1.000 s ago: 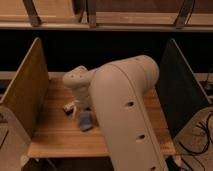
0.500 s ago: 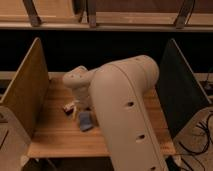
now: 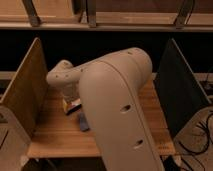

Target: Place the eraser on the white sponge

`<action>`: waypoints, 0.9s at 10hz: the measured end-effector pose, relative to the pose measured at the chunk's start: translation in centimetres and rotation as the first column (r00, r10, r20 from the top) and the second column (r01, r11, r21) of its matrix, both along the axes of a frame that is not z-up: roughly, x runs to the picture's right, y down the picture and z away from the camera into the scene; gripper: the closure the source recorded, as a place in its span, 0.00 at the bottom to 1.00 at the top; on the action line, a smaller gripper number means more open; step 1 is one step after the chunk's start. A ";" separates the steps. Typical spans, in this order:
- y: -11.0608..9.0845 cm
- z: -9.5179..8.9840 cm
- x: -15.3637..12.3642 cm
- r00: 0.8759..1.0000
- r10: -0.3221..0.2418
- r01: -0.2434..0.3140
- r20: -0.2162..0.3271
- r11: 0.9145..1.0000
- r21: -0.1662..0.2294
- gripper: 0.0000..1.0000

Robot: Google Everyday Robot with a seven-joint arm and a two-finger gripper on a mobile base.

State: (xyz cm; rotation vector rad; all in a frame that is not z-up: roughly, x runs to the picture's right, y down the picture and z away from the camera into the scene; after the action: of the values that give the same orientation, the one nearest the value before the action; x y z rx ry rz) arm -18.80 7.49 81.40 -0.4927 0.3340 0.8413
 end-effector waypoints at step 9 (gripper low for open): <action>-2.9 -0.2 -1.0 0.990 -0.011 -0.011 0.138 0.987 0.162 0.20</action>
State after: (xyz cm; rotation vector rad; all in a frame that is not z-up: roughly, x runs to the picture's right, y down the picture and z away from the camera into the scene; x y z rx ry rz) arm -19.84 4.58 81.18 -0.3968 0.1363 0.8219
